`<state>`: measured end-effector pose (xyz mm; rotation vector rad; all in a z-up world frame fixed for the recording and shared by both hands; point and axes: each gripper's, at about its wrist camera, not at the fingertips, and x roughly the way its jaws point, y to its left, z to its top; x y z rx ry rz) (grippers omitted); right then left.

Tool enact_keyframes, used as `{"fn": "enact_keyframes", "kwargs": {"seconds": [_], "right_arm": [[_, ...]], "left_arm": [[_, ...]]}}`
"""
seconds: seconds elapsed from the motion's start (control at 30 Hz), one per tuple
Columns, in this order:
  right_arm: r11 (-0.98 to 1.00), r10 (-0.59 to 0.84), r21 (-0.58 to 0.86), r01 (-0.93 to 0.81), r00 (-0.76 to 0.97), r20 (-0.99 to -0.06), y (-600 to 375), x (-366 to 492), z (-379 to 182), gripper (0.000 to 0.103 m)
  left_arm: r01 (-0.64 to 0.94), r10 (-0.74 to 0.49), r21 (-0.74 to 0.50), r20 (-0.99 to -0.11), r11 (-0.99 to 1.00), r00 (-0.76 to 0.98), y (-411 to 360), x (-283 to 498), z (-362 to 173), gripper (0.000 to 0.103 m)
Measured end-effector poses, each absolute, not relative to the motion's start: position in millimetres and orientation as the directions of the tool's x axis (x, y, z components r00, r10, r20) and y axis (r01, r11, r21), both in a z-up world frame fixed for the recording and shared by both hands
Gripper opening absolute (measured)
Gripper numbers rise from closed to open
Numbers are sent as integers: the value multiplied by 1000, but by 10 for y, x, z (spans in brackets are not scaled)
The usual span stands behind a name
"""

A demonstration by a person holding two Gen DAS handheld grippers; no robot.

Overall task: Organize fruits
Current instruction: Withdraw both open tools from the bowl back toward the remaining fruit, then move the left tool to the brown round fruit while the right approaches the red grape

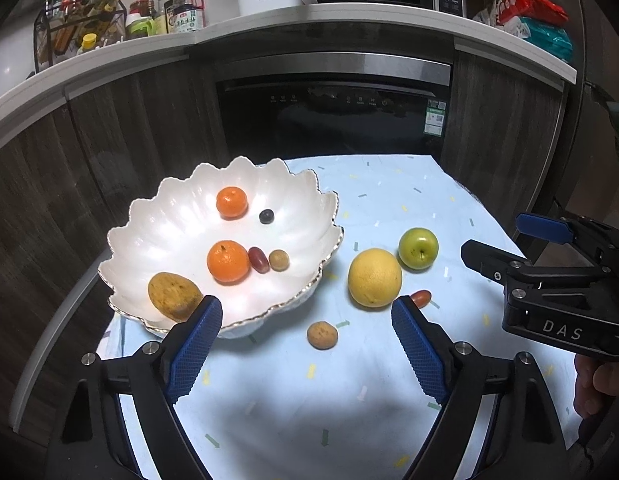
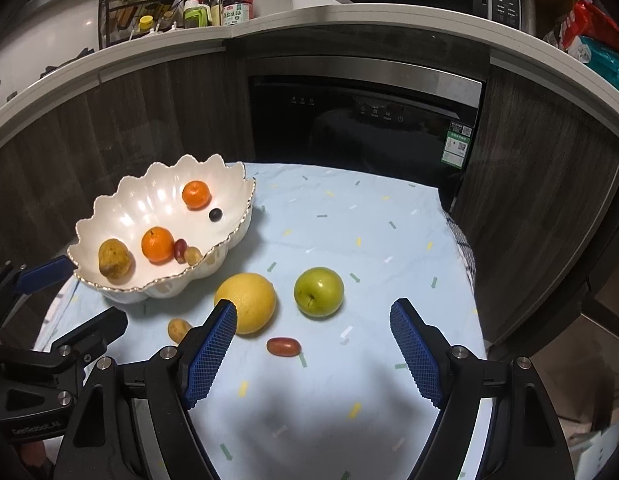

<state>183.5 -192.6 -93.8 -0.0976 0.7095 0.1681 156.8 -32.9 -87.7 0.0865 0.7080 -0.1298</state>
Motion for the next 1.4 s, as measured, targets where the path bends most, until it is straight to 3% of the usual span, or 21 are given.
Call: {"fn": "enact_keyframes", "kwargs": {"seconds": [0.8,1.4], "right_arm": [[964,147,-61,-260,706,-693,-1874,1934,-1297,80],[949,182,-47,-310,666,-723,-1784,2081,-1569,78]], "left_arm": [[186,-120,16,-711,982,693,-399,1686,-1350,79],[194,-119,11,-754,981,646,-400,1933,-1665,63]]}}
